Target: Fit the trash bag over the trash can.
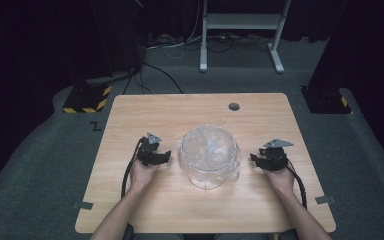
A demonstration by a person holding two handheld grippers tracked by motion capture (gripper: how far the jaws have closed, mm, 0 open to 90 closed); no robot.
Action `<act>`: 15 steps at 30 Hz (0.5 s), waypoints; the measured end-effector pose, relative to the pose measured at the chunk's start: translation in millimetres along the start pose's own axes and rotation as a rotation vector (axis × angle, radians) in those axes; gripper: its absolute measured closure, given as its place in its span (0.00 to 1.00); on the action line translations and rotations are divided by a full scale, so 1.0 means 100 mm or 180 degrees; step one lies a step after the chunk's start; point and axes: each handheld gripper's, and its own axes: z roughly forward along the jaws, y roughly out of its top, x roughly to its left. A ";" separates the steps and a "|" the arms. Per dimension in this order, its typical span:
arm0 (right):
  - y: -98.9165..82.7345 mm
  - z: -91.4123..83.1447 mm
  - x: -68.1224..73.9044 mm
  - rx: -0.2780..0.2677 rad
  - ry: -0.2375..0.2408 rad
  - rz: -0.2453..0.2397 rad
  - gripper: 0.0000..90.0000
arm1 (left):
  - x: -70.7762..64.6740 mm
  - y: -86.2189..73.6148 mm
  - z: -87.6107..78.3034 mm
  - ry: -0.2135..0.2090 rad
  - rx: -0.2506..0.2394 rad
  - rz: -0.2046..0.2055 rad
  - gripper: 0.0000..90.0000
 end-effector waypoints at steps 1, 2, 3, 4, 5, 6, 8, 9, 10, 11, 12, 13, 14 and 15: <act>0.00 0.00 -0.01 -0.0012 0.0004 0.0017 0.56 | 0.00 0.00 0.01 0.0008 0.0006 0.0018 0.35; 0.00 0.00 -0.01 -0.0012 0.0004 0.0017 0.56 | 0.00 0.00 0.01 0.0008 0.0006 0.0018 0.35; -0.01 0.00 0.00 -0.0021 -0.0021 -0.0007 0.56 | -0.01 -0.01 0.02 0.0004 0.0028 0.0020 0.35; -0.01 0.01 0.00 -0.0029 -0.0030 -0.0039 0.55 | -0.02 -0.01 0.02 0.0012 0.0049 0.0046 0.35; -0.01 0.01 0.00 -0.0035 -0.0032 -0.0047 0.55 | -0.03 -0.02 0.03 0.0017 0.0067 0.0072 0.35; -0.01 0.01 0.00 -0.0035 -0.0032 -0.0047 0.55 | -0.03 -0.02 0.03 0.0017 0.0067 0.0072 0.35; -0.01 0.01 0.00 -0.0032 -0.0031 -0.0042 0.54 | -0.03 -0.02 0.04 0.0036 0.0060 0.0091 0.34; -0.01 0.01 0.00 -0.0031 -0.0030 -0.0044 0.54 | -0.02 -0.03 0.04 0.0037 0.0049 0.0076 0.34; -0.01 0.01 0.00 -0.0029 -0.0028 -0.0048 0.53 | -0.02 -0.03 0.04 0.0047 0.0042 0.0072 0.34; -0.01 0.01 0.00 -0.0025 -0.0060 -0.0047 0.50 | 0.00 -0.05 0.04 0.0041 0.0028 0.0034 0.34; -0.01 0.01 0.00 -0.0021 -0.0062 -0.0033 0.48 | 0.02 -0.06 0.04 0.0031 0.0017 0.0007 0.34; -0.01 0.01 0.00 -0.0021 -0.0062 -0.0033 0.48 | 0.02 -0.06 0.04 0.0031 0.0017 0.0007 0.32; -0.02 0.01 -0.01 -0.0013 -0.0050 -0.0035 0.46 | 0.04 -0.09 0.05 0.0003 -0.0040 -0.0080 0.31; -0.02 0.01 -0.01 -0.0013 -0.0050 -0.0035 0.46 | 0.04 -0.09 0.05 0.0003 -0.0040 -0.0080 0.30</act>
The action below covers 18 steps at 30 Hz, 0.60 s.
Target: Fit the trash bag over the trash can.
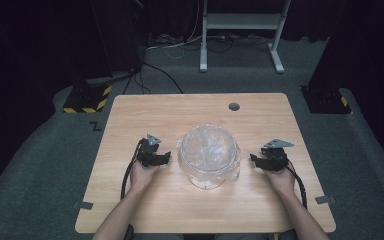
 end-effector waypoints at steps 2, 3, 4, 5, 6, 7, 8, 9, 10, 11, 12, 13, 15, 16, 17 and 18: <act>-0.01 -0.01 0.00 0.0002 0.0000 0.0000 0.44 | 0.01 -0.02 0.00 -0.0011 -0.0041 -0.0039 0.30; -0.01 -0.01 0.01 0.0008 -0.0004 0.0003 0.43 | 0.01 -0.04 0.00 -0.0003 -0.0078 -0.0048 0.29; -0.02 -0.02 0.01 0.0009 -0.0001 0.0001 0.42 | 0.01 -0.04 0.00 -0.0001 -0.0079 -0.0046 0.29; -0.02 -0.02 0.01 0.0009 -0.0001 0.0001 0.42 | 0.01 -0.04 0.00 -0.0001 -0.0079 -0.0046 0.28; -0.02 -0.02 0.02 0.0011 0.0001 0.0006 0.42 | 0.01 -0.04 0.00 0.0001 -0.0079 -0.0049 0.28; -0.02 -0.02 0.02 0.0009 0.0002 0.0003 0.41 | 0.01 -0.04 0.00 0.0001 -0.0079 -0.0049 0.28; -0.02 -0.02 0.02 0.0009 0.0002 0.0003 0.41 | 0.01 -0.04 0.00 0.0002 -0.0075 -0.0054 0.28; -0.02 -0.02 0.02 0.0012 0.0006 0.0002 0.41 | 0.01 -0.04 0.00 0.0001 -0.0076 -0.0055 0.28; -0.02 -0.02 0.02 0.0013 0.0005 0.0001 0.41 | 0.01 -0.04 0.00 0.0003 -0.0075 -0.0065 0.28; -0.02 -0.02 0.02 0.0013 0.0005 0.0001 0.41 | 0.01 -0.04 0.00 0.0003 -0.0075 -0.0065 0.28; -0.02 -0.03 0.02 0.0013 0.0005 0.0002 0.41 | 0.01 -0.04 0.00 0.0003 -0.0075 -0.0067 0.28; -0.02 -0.03 0.02 0.0013 0.0005 0.0002 0.41 | 0.01 -0.04 0.00 0.0003 -0.0075 -0.0067 0.28; -0.02 -0.02 0.02 0.0014 0.0008 0.0000 0.40 | 0.01 -0.04 0.00 0.0003 -0.0075 -0.0064 0.28; -0.02 -0.02 0.02 0.0014 0.0008 0.0000 0.40 | 0.01 -0.04 0.00 0.0003 -0.0075 -0.0064 0.28; -0.02 -0.02 0.02 0.0016 0.0010 0.0002 0.40 | 0.01 -0.04 0.00 0.0002 -0.0075 -0.0064 0.28; -0.02 -0.02 0.02 0.0015 0.0010 -0.0003 0.40 | 0.01 -0.04 0.00 0.0002 -0.0075 -0.0065 0.28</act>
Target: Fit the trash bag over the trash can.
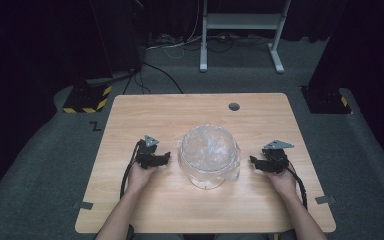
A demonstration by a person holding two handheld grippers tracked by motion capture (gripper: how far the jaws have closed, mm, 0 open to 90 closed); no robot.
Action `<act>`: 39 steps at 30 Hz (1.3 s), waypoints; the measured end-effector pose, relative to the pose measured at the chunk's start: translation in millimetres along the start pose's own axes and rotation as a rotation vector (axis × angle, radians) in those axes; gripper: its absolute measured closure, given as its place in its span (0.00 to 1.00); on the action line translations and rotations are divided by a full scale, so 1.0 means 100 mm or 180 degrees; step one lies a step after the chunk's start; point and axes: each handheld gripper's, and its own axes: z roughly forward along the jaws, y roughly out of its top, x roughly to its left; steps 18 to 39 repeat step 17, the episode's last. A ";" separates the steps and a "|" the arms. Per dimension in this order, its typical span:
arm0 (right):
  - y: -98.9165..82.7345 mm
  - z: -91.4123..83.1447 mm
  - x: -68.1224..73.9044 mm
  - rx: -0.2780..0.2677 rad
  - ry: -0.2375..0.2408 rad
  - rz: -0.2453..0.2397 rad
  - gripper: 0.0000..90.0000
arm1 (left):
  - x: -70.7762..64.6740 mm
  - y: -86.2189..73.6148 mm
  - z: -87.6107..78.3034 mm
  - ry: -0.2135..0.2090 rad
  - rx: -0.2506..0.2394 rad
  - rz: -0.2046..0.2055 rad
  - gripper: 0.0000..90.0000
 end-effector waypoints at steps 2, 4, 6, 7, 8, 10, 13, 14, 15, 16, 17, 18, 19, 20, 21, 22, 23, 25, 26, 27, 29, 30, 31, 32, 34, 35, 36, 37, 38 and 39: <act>0.00 0.00 0.00 0.0000 0.0001 0.0001 0.40 | 0.00 0.00 0.00 0.0000 0.0000 0.0000 0.28; 0.00 0.00 0.00 0.0002 0.0001 0.0003 0.40 | 0.00 0.00 0.00 0.0000 0.0000 0.0001 0.28; 0.00 0.00 0.00 0.0001 0.0003 -0.0001 0.40 | 0.00 0.00 0.00 0.0000 0.0000 0.0001 0.28; 0.00 0.00 0.00 0.0002 0.0004 0.0002 0.40 | 0.00 0.00 0.00 0.0000 -0.0001 0.0001 0.28; 0.00 0.00 0.00 0.0002 0.0004 0.0001 0.40 | 0.00 0.00 0.00 0.0000 0.0000 0.0002 0.28; 0.00 0.00 0.00 0.0004 0.0005 0.0001 0.40 | 0.00 0.00 0.00 0.0000 -0.0001 0.0001 0.28; 0.00 0.00 0.00 0.0004 0.0006 0.0000 0.39 | 0.00 0.00 0.00 0.0000 -0.0001 0.0001 0.28; 0.00 0.00 0.00 0.0003 0.0006 -0.0001 0.39 | 0.00 0.00 0.00 0.0000 -0.0001 0.0002 0.28; 0.00 0.00 0.00 0.0004 0.0006 0.0000 0.39 | 0.00 0.00 0.00 0.0000 -0.0001 0.0002 0.28; 0.00 0.00 0.00 0.0004 0.0006 0.0000 0.39 | 0.00 0.00 0.00 -0.0001 -0.0001 0.0002 0.28; 0.00 0.00 0.00 0.0004 0.0006 0.0000 0.39 | 0.00 0.00 0.00 -0.0001 -0.0001 0.0002 0.28; 0.00 0.00 0.00 0.0004 0.0006 0.0000 0.39 | 0.00 0.00 0.00 -0.0001 -0.0001 0.0002 0.28; 0.00 0.00 0.00 0.0004 0.0006 0.0000 0.39 | 0.00 0.00 0.00 -0.0001 -0.0001 0.0002 0.28; 0.00 0.00 0.00 0.0004 0.0006 0.0000 0.39 | 0.00 0.00 0.00 -0.0001 -0.0001 0.0002 0.28; 0.00 0.00 0.00 0.0004 0.0006 0.0000 0.39 | 0.00 0.00 0.00 -0.0001 -0.0001 0.0002 0.28; 0.00 0.00 0.00 0.0004 0.0006 0.0000 0.39 | 0.00 0.00 0.00 -0.0001 -0.0001 0.0002 0.28; 0.00 0.00 0.00 0.0004 0.0006 0.0000 0.39 | 0.00 0.00 0.00 -0.0001 -0.0001 0.0002 0.28; 0.00 0.00 0.00 0.0004 0.0006 0.0000 0.39 | 0.00 0.00 0.00 -0.0001 -0.0001 0.0002 0.28; 0.00 0.00 0.00 0.0004 0.0006 0.0000 0.39 | 0.00 0.00 0.00 -0.0001 -0.0001 0.0002 0.28; 0.00 0.00 0.00 0.0004 0.0006 0.0000 0.39 | 0.00 0.00 0.00 -0.0001 -0.0001 0.0002 0.28; 0.00 0.00 0.00 0.0004 0.0006 0.0000 0.39 | 0.00 0.00 0.00 -0.0001 -0.0001 0.0002 0.28; 0.00 0.00 0.00 0.0004 0.0006 0.0000 0.39 | 0.00 0.00 0.00 -0.0001 -0.0001 0.0002 0.28; 0.00 0.00 0.00 0.0004 0.0006 0.0000 0.39 | 0.00 0.00 0.00 -0.0001 -0.0001 0.0002 0.28; 0.00 0.00 0.00 0.0004 0.0006 0.0000 0.39 | 0.00 0.00 0.00 -0.0001 -0.0001 0.0002 0.28; 0.00 0.00 0.00 0.0004 0.0006 0.0000 0.39 | 0.00 0.00 0.00 -0.0001 -0.0001 0.0002 0.28; 0.00 0.00 0.00 0.0004 0.0006 0.0000 0.39 | 0.00 0.00 0.00 -0.0001 -0.0001 0.0002 0.28; 0.00 0.00 0.00 0.0004 0.0006 0.0000 0.39 | 0.00 0.00 0.00 -0.0001 -0.0001 0.0002 0.28; 0.00 0.00 0.00 0.0004 0.0006 0.0000 0.39 | 0.00 0.00 0.00 -0.0001 -0.0001 0.0002 0.28; 0.00 0.00 0.00 0.0004 0.0006 0.0000 0.39 | 0.00 0.00 0.00 -0.0001 -0.0001 0.0002 0.28; 0.00 0.00 0.00 0.0004 0.0006 0.0000 0.39 | 0.00 0.00 0.00 -0.0001 -0.0001 0.0002 0.28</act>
